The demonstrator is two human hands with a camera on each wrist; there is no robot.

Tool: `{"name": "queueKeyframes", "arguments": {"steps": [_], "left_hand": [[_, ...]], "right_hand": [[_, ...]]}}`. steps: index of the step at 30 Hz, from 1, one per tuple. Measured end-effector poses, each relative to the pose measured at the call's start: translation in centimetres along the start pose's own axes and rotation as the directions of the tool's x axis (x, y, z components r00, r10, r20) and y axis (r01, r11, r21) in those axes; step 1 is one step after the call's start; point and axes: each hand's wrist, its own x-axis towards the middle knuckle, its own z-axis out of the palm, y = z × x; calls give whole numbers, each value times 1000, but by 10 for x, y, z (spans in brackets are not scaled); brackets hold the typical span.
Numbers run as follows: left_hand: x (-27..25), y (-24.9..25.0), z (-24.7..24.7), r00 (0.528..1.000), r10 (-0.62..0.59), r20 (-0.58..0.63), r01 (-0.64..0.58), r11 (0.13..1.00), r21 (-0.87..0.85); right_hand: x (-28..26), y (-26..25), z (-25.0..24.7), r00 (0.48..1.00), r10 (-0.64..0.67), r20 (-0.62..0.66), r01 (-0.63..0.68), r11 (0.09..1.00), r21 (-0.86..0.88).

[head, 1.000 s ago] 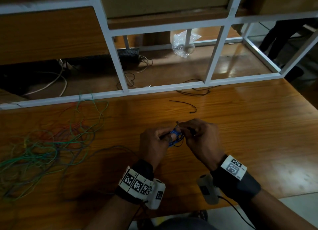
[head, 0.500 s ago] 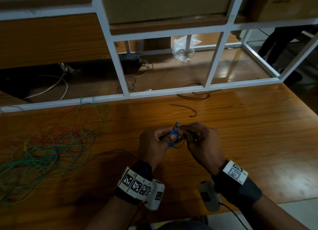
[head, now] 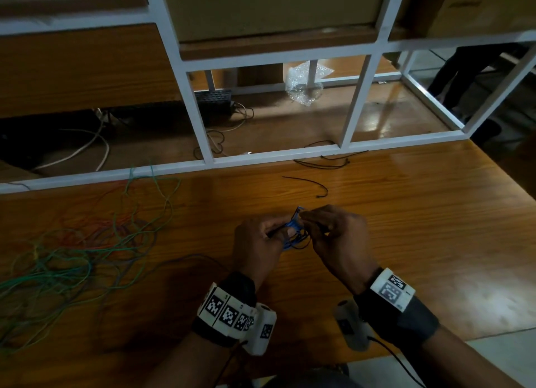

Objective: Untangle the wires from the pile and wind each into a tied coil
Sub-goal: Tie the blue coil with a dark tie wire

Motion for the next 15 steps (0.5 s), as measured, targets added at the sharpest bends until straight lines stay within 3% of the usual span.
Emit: {"name": "queueKeyframes", "arguments": {"steps": [8,15], "left_hand": [[-1,4,-3,1000,-1,-6,1,1000,-25],[1,4,-1,1000,16,-12,-16,1000,-21]], "right_hand": [[1,-1,-4,998,10,-57,-10,1000,5],[2,1,0,1000,2,5,-2,1000,-26]]}}
